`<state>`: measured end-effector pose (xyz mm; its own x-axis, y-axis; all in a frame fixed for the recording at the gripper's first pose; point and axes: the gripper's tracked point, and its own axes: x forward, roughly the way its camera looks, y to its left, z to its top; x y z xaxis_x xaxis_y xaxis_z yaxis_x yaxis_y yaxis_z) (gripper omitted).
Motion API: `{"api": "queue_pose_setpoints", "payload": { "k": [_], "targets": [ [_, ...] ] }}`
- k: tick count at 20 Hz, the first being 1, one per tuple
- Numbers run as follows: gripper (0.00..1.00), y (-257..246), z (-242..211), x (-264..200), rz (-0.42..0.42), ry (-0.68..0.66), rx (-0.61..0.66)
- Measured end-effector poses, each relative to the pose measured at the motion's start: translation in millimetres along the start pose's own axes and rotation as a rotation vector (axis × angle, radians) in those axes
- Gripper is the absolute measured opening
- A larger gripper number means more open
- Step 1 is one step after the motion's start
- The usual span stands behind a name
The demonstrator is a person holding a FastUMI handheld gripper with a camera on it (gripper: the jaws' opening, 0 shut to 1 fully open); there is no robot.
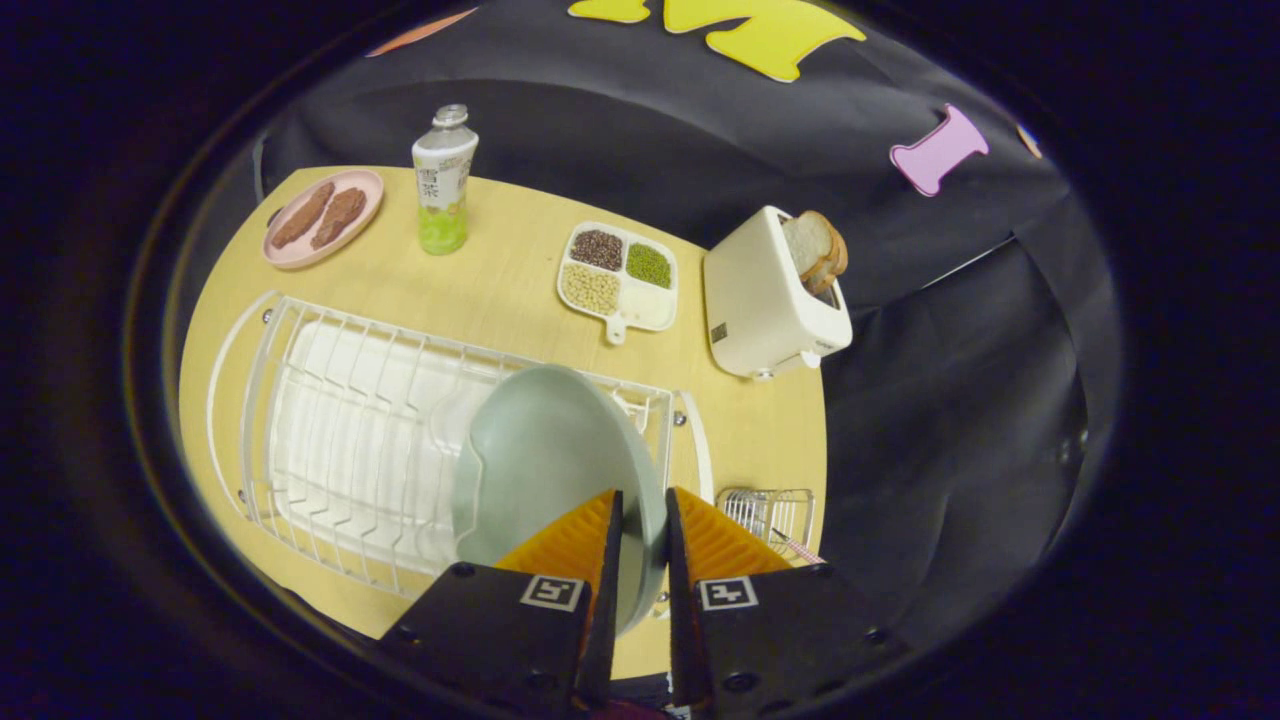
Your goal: Take the plate from the dish rack, then take the spoon from the basket and place it into the plate.
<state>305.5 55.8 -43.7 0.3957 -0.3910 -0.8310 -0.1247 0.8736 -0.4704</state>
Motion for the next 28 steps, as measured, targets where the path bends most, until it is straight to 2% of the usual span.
{"api": "queue_pose_setpoints", "payload": {
  "k": [1,2,4,10,13,18,24,26,28],
  "targets": [
    [0.27,3,0,-4,0.042,-0.01,0.043],
    [0.19,1,-3,-6,0.06,-0.004,0.069],
    [0.15,-5,-11,-8,0.08,0.012,0.119],
    [0.13,-8,-19,-5,0.158,-0.01,0.185],
    [0.13,-11,-18,-9,0.111,-0.005,0.19],
    [0.12,-3,-1,-24,-0.063,-0.028,0.096],
    [0.12,0,5,-49,-0.213,-0.058,0.049],
    [0.12,-1,-1,-61,-0.216,-0.074,0.059],
    [0.12,-1,-16,-70,-0.153,-0.095,0.092]
  ]
}}
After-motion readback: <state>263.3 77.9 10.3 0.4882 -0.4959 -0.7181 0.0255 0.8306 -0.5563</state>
